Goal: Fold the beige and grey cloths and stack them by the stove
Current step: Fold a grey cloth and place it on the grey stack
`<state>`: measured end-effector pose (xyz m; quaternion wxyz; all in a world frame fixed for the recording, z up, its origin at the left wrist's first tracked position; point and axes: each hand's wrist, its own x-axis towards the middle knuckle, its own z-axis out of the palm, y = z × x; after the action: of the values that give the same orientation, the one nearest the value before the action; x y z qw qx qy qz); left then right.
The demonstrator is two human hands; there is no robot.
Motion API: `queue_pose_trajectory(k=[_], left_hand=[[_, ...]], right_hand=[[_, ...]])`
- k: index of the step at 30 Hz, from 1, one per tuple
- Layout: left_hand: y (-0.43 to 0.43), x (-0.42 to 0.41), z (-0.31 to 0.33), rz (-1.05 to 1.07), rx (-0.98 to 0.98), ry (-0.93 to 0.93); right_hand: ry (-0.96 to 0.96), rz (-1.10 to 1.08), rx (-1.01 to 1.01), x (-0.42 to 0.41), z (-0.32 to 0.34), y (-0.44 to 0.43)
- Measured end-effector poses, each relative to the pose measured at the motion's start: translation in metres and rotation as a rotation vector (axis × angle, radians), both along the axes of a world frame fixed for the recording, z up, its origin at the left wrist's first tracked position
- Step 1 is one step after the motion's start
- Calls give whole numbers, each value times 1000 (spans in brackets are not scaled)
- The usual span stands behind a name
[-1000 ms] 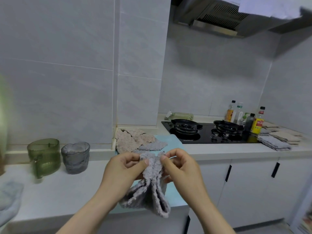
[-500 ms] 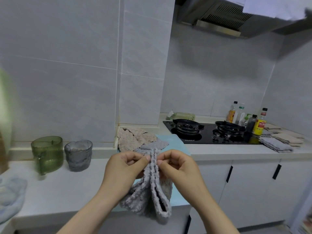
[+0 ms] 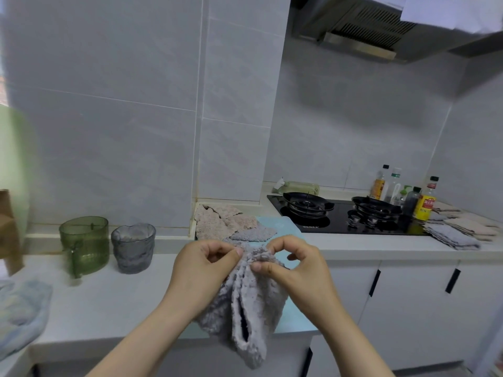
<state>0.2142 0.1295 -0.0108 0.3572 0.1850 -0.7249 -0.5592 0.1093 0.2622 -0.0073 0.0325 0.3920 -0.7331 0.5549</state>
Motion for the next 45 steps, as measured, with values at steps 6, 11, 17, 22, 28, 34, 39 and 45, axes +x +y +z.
queue_pose_trajectory(k=[6,11,17,22,28,34,39,45], left_hand=[[0,4,3,-83,-39,-57],[1,14,5,-198,-34,-34],[4,21,13,-284,7,-28],[-5,20,13,-184,-69,-9],[-23,19,12,79,-378,-65],[-14,17,5,136,-460,38],[-6,17,12,134,-427,148],[-10,14,10,141,-351,169]], right_hand=[[42,91,24,0,4,-5],[31,110,17,-3,0,-9],[7,133,23,-3,2,-10],[-17,172,83,-9,-1,-1],[142,114,206,-13,-3,16],[74,-129,-20,-3,-8,8],[-714,159,-117,-3,-27,-2],[-830,364,-220,6,-31,-9]])
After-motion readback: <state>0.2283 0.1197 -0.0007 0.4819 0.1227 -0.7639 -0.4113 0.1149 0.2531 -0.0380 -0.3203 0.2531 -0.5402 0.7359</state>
